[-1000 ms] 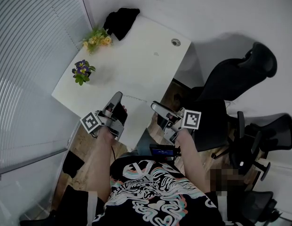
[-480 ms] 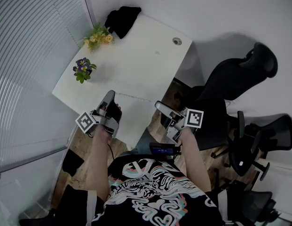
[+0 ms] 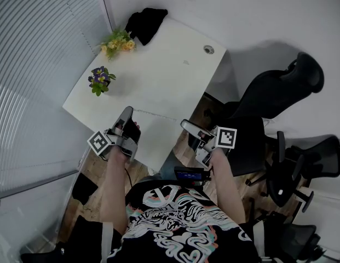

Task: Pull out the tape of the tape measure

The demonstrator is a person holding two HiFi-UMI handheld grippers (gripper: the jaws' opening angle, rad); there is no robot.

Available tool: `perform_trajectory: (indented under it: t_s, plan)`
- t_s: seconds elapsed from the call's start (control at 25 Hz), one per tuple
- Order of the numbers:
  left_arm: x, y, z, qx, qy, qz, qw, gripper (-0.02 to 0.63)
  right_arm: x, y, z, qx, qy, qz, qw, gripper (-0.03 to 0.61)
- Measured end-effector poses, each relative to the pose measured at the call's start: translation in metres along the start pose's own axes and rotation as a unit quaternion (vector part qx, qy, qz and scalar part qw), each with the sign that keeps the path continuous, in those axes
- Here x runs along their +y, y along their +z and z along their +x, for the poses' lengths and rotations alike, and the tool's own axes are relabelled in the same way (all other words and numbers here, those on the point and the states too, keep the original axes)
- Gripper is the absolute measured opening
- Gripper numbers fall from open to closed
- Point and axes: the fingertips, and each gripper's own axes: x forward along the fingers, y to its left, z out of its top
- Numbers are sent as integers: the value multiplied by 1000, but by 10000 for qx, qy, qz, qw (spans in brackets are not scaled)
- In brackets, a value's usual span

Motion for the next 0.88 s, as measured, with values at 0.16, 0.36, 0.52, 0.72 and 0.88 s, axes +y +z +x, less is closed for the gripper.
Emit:
perform_trajectory:
  t_s: [0.16,0.36,0.52,0.72,0.88]
  plan:
    - [-1,3,-7,-34,4,-18,10000,3,2,-3,3,70,1,3,10000,219]
    - [-3,11,-17,-139,11,-16,9999,3,4,-10,10,256,-4,-56,9997,219]
    - [-2,23,-29,-351,25,-3,9994,3,2,-11,9,289,-96,-35,9995,219]
    - [-5,41,-48,-647,18,10,9979,3,-1,-8,7,329,-167,-54,9993,219]
    - [-5,50,-61,-807,86,65,9967,3,1,-6,9,478,-183,-115,9986,219]
